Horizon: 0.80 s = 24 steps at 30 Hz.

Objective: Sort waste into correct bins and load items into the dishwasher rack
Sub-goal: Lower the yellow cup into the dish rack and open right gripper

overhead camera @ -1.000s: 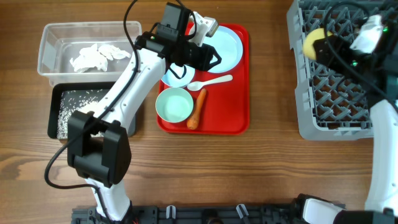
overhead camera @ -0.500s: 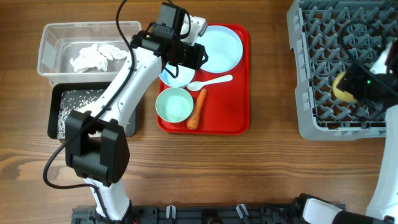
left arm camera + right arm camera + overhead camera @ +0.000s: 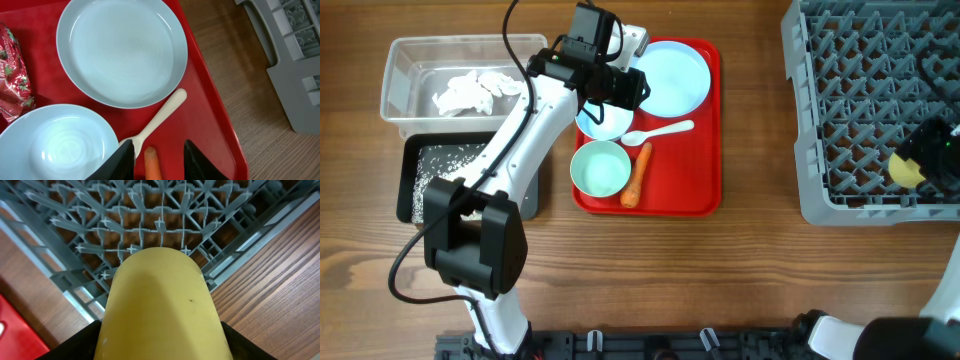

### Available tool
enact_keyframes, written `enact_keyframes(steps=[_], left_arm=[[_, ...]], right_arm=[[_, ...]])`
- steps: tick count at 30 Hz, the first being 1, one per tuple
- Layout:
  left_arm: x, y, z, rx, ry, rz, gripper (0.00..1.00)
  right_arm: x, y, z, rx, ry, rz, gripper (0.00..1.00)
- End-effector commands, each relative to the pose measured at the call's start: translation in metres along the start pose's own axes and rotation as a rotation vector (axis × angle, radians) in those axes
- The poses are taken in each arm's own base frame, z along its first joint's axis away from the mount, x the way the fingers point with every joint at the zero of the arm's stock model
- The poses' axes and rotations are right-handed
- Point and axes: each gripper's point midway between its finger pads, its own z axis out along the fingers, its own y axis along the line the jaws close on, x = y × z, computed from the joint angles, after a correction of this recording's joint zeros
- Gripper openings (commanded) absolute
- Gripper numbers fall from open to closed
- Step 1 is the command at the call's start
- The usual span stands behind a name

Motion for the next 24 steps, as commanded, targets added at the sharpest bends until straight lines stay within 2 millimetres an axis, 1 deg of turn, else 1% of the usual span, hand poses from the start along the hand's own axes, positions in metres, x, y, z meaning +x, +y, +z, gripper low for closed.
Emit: enact_keyframes(steps=[1, 5, 9, 12, 24], left_arm=[[-0.009, 0.001, -0.011, -0.015, -0.033, 0.011, 0.31], [-0.009, 0.001, -0.011, -0.015, -0.033, 0.011, 0.31], [-0.009, 0.001, -0.011, -0.015, -0.033, 0.011, 0.31], [-0.009, 0.001, -0.011, -0.015, -0.033, 0.011, 0.31], [-0.005, 0.001, -0.011, -0.015, -0.016, 0.004, 0.31]], right_arm=[[0.002, -0.004, 0.025, 0.038, 0.068, -0.002, 0.56], [0.008, -0.004, 0.042, 0.053, 0.139, -0.007, 0.56], [0.013, -0.005, 0.054, 0.060, 0.186, -0.012, 0.56], [0.014, 0.000, 0.061, 0.035, 0.212, -0.031, 0.56], [0.019, -0.003, 0.095, 0.071, 0.295, -0.034, 0.56]])
